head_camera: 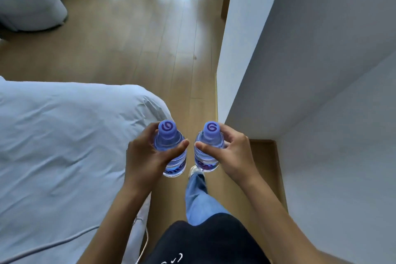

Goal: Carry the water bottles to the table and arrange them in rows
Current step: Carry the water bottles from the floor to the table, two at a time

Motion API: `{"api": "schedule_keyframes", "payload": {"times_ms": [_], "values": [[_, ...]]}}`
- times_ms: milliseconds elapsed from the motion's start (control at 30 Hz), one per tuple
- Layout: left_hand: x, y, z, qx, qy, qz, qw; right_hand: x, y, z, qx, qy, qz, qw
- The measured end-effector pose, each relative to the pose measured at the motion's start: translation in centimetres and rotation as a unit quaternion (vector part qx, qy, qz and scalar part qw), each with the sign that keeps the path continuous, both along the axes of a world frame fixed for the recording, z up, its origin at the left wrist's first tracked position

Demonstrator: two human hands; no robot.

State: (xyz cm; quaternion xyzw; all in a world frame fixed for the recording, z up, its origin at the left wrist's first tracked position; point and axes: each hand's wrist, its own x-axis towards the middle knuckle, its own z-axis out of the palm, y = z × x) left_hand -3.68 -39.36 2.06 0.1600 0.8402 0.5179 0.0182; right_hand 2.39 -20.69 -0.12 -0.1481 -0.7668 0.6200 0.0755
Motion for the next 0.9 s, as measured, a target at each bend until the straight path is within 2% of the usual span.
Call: {"api": "schedule_keyframes", "payload": {"times_ms": [167,367,533,900], "values": [[-12.4,4.3,0.6,0.001,0.016,0.004,1.000,-14.0,4.1,1.0,0.020,0.028,0.036,0.999],[-26.6,8.8,1.6,0.013,0.021,0.010,1.000,-28.0,8.5,2.3,0.020,0.044,0.033,0.998],[-38.7,11.8,0.8,0.029,0.010,0.005,1.000,-39.0,11.6,1.3,-0.035,0.017,-0.018,0.999],[-67.5,18.4,0.7,0.014,0.009,-0.063,0.998,-65.3,17.1,1.9,-0.026,0.021,-0.100,0.994]]}}
